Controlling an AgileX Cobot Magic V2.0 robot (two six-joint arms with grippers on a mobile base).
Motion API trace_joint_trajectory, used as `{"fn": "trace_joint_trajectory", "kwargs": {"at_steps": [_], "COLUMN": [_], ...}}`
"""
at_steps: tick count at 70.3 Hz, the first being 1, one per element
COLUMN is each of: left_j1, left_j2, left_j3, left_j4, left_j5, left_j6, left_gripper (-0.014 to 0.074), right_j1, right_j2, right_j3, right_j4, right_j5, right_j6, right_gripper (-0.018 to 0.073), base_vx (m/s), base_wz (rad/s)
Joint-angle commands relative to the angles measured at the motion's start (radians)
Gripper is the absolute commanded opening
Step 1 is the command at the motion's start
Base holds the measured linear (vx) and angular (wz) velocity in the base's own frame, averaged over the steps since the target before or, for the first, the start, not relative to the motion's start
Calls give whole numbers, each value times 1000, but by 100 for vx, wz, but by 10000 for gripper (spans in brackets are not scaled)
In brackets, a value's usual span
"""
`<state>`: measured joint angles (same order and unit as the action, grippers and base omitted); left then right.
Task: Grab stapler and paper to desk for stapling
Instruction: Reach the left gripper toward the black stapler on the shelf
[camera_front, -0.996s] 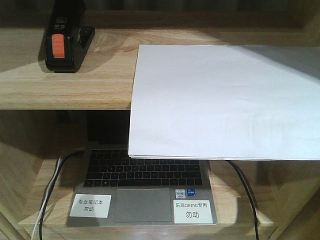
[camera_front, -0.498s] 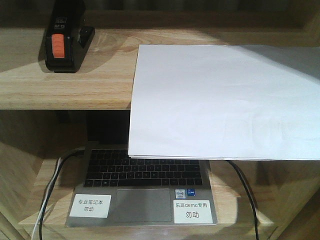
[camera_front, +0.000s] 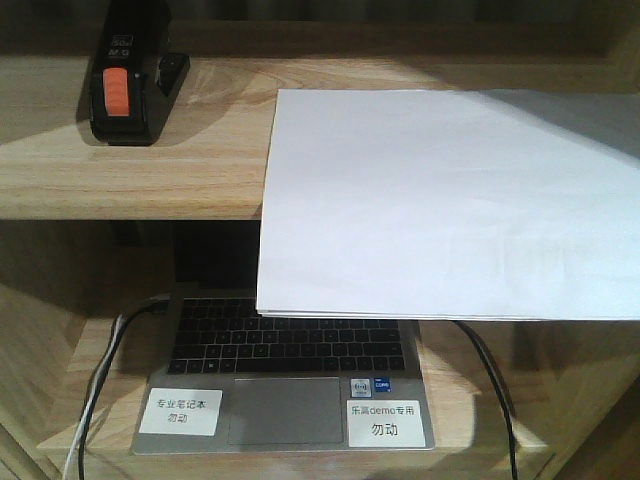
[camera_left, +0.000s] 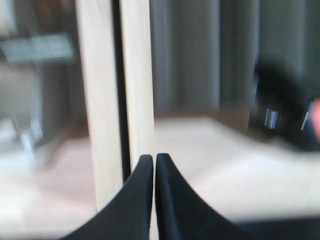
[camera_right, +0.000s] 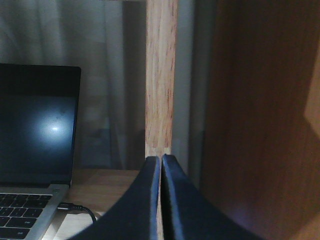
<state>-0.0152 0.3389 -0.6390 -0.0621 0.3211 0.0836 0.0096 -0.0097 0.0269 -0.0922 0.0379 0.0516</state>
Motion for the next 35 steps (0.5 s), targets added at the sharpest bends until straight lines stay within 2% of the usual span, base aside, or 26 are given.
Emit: {"fn": "trace_joint_trajectory", "kwargs": {"at_steps": [1, 24, 35], "left_j1": [-2, -2, -2], "left_j2": [24, 32, 38], "left_j3": [-32, -33, -33], "left_j4": [-8, -8, -8], "left_j5": [-45, -68, -90], "left_j6": [4, 4, 4], "left_gripper": [-6, 13, 106], "right_j1": [1, 1, 1], "right_j2": [-10, -10, -10], "right_j3": [4, 4, 4], "right_j4": [-3, -3, -3], "right_j5": [-74, -74, -74], "right_j6": [-4, -4, -4], "right_gripper": [-10, -10, -10], "base_vx": [0, 0, 0], "base_wz": [0, 0, 0]}}
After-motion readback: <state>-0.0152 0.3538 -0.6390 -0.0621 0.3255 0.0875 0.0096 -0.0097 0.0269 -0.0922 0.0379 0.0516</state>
